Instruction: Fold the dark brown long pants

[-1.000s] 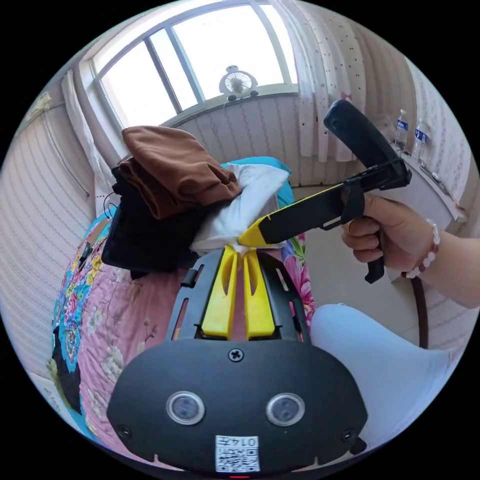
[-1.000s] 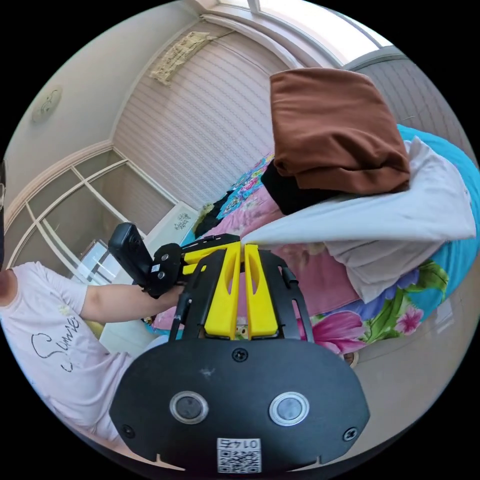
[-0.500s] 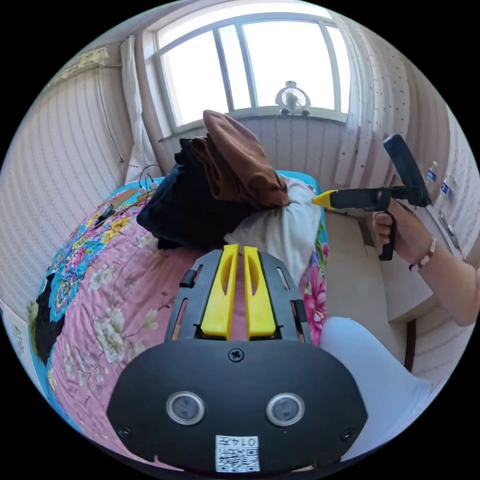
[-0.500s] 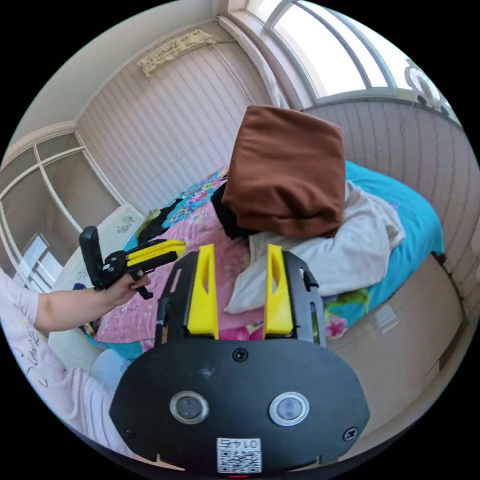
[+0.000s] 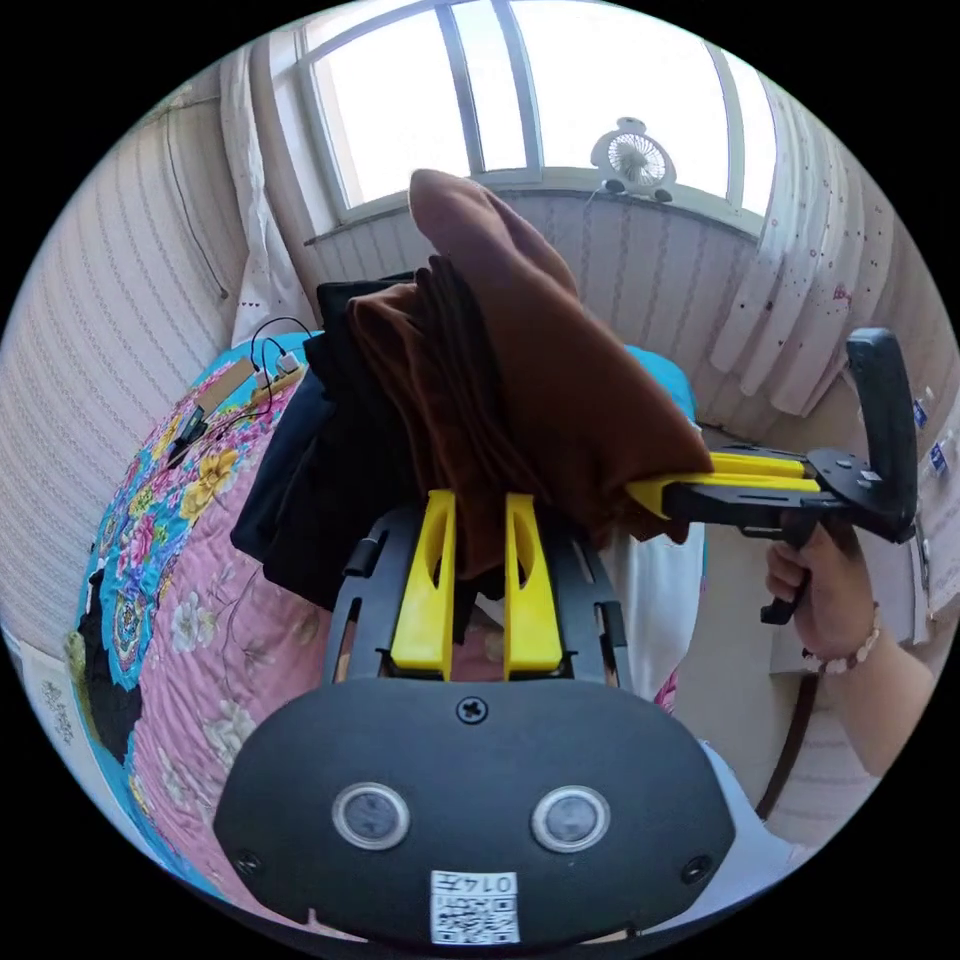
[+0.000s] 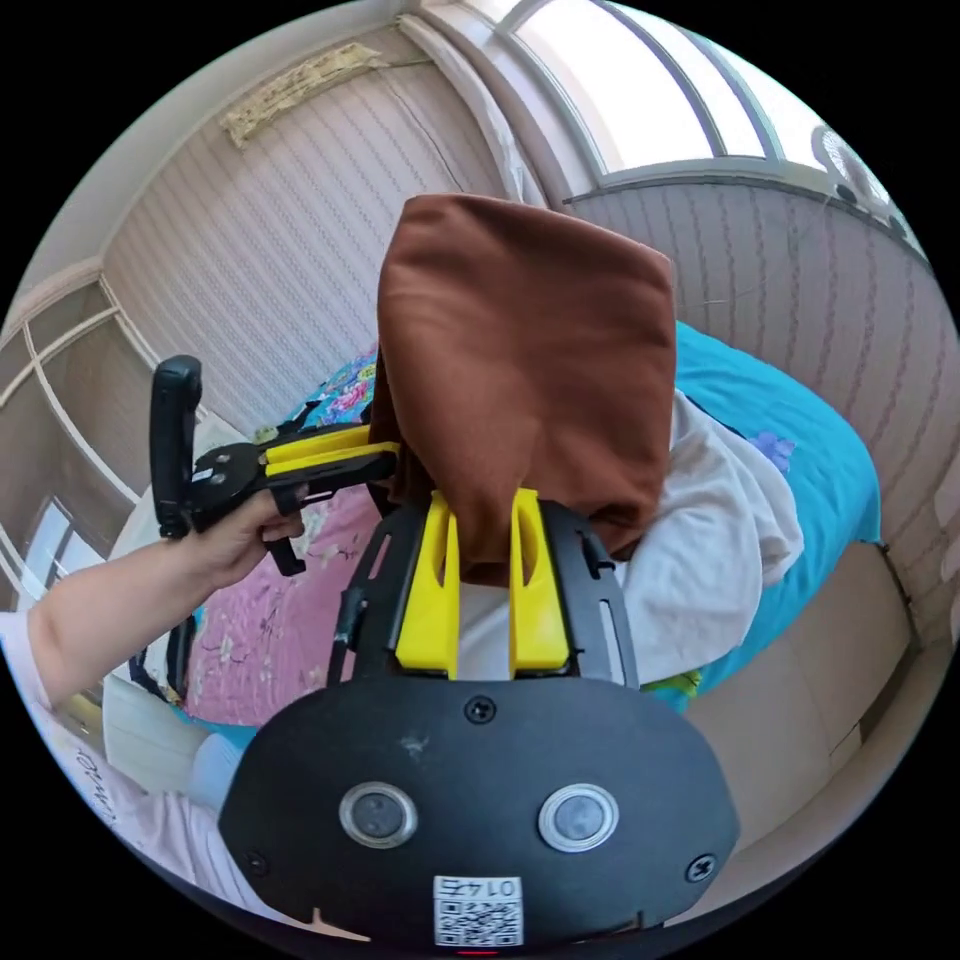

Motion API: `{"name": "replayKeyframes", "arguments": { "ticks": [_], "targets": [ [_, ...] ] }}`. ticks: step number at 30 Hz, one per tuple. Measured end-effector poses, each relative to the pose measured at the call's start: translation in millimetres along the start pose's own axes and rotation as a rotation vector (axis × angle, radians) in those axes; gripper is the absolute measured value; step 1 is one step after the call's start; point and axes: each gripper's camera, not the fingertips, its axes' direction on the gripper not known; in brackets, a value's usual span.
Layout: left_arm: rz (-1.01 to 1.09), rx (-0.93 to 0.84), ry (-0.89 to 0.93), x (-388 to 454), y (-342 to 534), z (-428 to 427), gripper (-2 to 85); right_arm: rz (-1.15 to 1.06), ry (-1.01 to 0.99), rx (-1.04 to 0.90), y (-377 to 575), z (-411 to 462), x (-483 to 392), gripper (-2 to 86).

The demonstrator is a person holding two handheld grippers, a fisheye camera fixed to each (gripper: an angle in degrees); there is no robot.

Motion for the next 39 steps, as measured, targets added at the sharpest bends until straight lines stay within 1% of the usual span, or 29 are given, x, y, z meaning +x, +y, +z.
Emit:
{"name": "replayKeyframes", "arguments": {
  "ticks": [2,3,5,8,10,11,13,14,15,16,17,19,21,22,24,27,29,30,31,32,34,35,37,38,39],
  "targets": [
    [-0.049,-0.004,0.065,-14.4,-1.2,-17.6,2.0,-0.032,0.013,0.033,11.5,-17.0,-6.4,7.7],
    [-0.086,0.019,0.128,-24.7,1.8,-35.0,1.2,-0.075,0.068,0.075,20.0,-31.9,-19.7,7.4],
    [-0.080,0.066,0.180,-34.2,10.0,-67.5,0.3,-0.136,0.119,0.144,32.0,-54.3,-43.5,7.1],
    [-0.031,0.190,0.215,-48.9,35.3,-140.8,-0.3,-0.269,0.032,0.218,46.2,-86.9,-91.2,6.6],
    [-0.095,0.297,0.313,-78.6,70.1,-213.5,-0.5,-0.404,-0.035,0.241,55.7,-106.6,-142.9,6.2],
    [-0.106,0.324,0.322,-86.6,81.2,-232.6,-0.6,-0.435,-0.061,0.245,58.5,-110.2,-156.2,6.1],
    [-0.169,0.417,0.335,-123.1,134.1,-308.5,-0.7,-0.545,-0.215,0.244,72.0,-115.2,-208.3,5.9],
    [-0.191,0.434,0.333,-133.4,149.1,-326.8,-0.7,-0.562,-0.259,0.243,75.5,-114.0,-220.1,5.9],
    [-0.255,0.463,0.335,-155.7,180.6,-361.9,-0.7,-0.585,-0.361,0.227,82.4,-107.6,-244.2,5.8],
    [-0.306,0.489,0.322,-177.9,213.9,-397.7,-0.7,-0.605,-0.462,0.211,89.7,-97.0,-268.2,5.7],
    [-0.327,0.498,0.305,-188.6,230.0,-415.9,-0.7,-0.616,-0.506,0.202,93.5,-90.1,-280.5,5.7],
    [-0.355,0.503,0.153,-223.3,284.3,-488.7,-0.7,-0.624,-0.664,0.154,107.2,-57.4,-329.2,5.5],
    [-0.375,0.487,0.043,-247.2,315.6,-539.1,-0.7,-0.599,-0.777,0.133,117.6,-33.9,-363.3,5.4],
    [-0.400,0.484,-0.017,-262.1,334.2,-572.6,-0.8,-0.598,-0.825,0.131,125.6,-21.6,-385.7,5.4],
    [-0.430,0.483,-0.088,-281.9,360.7,-623.9,-0.8,-0.583,-0.855,0.140,136.7,-8.9,-412.0,5.5],
    [-0.439,0.460,-0.189,-304.2,404.6,-689.6,-0.8,-0.489,-0.865,0.132,151.8,17.1,-422.2,5.8],
    [-0.479,0.432,-0.195,-317.0,435.4,-710.0,-0.8,-0.455,-0.823,0.079,163.5,41.9,-413.4,6.1],
    [-0.522,0.419,-0.178,-325.3,460.5,-714.3,-0.7,-0.442,-0.761,0.029,174.5,62.6,-403.3,6.3],
    [-0.585,0.398,-0.145,-333.8,489.0,-711.1,-0.7,-0.414,-0.691,-0.045,187.3,87.8,-389.4,6.6],
    [-0.627,0.386,-0.124,-338.3,504.6,-706.9,-0.7,-0.387,-0.662,-0.092,194.5,102.1,-380.9,6.7],
    [-0.859,0.338,0.000,-359.1,574.9,-673.3,-0.7,-0.262,-0.577,-0.262,230.9,160.1,-343.0,7.3],
    [-0.923,0.325,0.036,-364.4,592.6,-661.3,-0.7,-0.231,-0.546,-0.289,241.7,173.7,-334.3,7.5],
    [-1.143,0.195,0.121,-384.2,653.9,-609.1,-0.7,-0.116,-0.391,-0.402,281.0,224.1,-310.8,8.8],
    [-1.192,0.145,0.137,-388.4,667.0,-597.6,-0.8,-0.099,-0.344,-0.439,288.2,234.6,-308.8,9.0],
    [-1.272,0.070,0.156,-394.7,688.4,-582.8,-0.8,-0.082,-0.237,-0.469,298.3,247.6,-308.8,9.3]
  ]
}}
